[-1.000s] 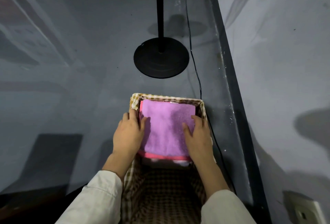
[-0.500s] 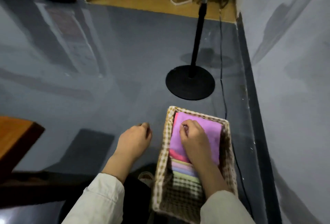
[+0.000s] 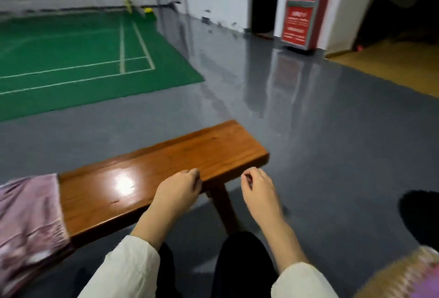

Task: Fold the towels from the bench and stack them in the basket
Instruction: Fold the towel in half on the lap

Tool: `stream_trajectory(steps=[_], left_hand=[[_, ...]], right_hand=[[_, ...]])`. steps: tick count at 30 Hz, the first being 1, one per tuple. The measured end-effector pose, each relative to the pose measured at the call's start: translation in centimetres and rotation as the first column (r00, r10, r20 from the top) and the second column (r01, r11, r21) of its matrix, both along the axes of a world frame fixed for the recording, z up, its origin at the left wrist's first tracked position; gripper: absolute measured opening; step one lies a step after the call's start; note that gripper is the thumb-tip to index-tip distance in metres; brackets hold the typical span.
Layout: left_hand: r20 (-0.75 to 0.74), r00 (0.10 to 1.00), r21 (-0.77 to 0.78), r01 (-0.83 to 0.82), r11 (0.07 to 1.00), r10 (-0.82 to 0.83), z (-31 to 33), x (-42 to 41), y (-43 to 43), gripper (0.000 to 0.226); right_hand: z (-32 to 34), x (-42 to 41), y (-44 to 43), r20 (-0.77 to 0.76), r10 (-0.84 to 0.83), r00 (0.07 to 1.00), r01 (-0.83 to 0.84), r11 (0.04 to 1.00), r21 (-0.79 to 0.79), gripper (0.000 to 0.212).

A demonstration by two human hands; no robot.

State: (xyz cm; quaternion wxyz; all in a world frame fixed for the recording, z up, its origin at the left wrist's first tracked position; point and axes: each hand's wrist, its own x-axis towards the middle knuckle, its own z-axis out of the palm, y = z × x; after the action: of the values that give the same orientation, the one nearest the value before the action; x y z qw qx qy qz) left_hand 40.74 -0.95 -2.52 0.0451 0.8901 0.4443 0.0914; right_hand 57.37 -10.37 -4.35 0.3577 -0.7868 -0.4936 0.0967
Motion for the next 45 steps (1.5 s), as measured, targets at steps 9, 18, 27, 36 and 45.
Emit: stream_trajectory(steps=[9,18,27,36,45], left_hand=[[0.007,0.833,-0.026,-0.553,0.833,0.553,0.5,-20.7,-1.0,0.024],[-0.001,0.655,-0.077,-0.753,0.653,0.755,-1.2,-33.5,-3.3,0.023],[0.074,0.543,-0.137,-0.825,0.548,0.836,-3.4,-41.5,-0.8,0.022],[0.204,0.386,-0.164,-0.892,0.42,0.899,-5.2,-48.9,3.1,0.018],[0.18,0.353,-0.088,-0.924,0.373,0.918,-8.5,-49.7,4.2,0.017]], right_hand=[[1.4,-16.9,7.3,0.025,0.491,0.871,-0.49,0.871,-0.034,0.021],[-0.2,-30.3,10.6,0.016,0.677,0.736,-0.674,0.735,-0.077,0.018],[-2.4,-40.0,15.2,-0.045,0.773,0.632,-0.769,0.619,-0.159,0.02],[-3.5,-48.7,20.3,-0.073,0.833,0.549,-0.828,0.53,-0.182,0.024],[-5.8,-55.0,23.1,-0.03,0.737,0.676,-0.706,0.635,-0.313,0.044]])
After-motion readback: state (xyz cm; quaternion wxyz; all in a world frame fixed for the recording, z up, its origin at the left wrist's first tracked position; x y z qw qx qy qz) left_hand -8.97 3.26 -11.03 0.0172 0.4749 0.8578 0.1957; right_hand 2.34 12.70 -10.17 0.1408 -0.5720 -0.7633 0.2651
